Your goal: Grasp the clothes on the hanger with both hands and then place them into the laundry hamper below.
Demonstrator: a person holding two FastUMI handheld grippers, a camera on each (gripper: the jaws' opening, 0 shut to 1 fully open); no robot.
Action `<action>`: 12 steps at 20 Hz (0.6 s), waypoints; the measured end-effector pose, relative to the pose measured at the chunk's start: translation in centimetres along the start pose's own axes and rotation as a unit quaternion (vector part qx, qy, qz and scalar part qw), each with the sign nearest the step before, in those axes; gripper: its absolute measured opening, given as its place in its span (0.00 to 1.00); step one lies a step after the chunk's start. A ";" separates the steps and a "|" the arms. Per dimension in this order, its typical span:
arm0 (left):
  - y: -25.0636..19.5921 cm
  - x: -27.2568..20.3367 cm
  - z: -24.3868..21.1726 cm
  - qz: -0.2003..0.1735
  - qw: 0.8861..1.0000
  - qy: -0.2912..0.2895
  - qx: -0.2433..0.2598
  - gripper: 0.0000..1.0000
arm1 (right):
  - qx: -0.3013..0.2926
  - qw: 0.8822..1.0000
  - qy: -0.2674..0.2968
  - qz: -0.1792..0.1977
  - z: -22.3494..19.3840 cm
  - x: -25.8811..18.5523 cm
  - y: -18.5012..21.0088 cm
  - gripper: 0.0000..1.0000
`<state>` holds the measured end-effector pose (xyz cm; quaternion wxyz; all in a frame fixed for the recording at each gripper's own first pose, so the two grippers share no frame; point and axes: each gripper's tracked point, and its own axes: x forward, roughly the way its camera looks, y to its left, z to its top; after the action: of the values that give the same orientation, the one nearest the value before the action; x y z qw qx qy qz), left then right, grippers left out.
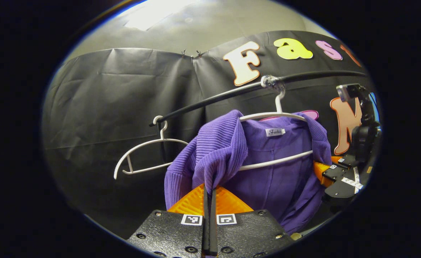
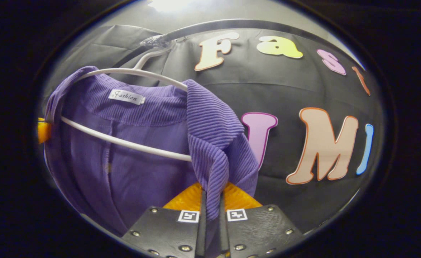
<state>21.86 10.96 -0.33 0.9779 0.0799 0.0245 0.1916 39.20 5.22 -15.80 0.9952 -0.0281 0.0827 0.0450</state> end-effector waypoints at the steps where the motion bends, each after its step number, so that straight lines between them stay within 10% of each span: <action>1: 0.5 -0.5 0.4 0.004 1.000 -0.001 -0.006 0.00 | -0.004 1.000 0.003 -0.006 0.1 -0.1 -0.2 0.14; 12: 4.9 -1.9 6.9 0.047 0.997 -0.059 -0.026 0.01 | -0.018 0.995 -0.044 -0.087 5.2 -0.4 -7.0 0.04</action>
<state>18.84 13.73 7.32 0.9693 0.0668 -0.0416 0.2328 40.31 -1.43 -10.27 0.9973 -0.0515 0.0350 -0.0386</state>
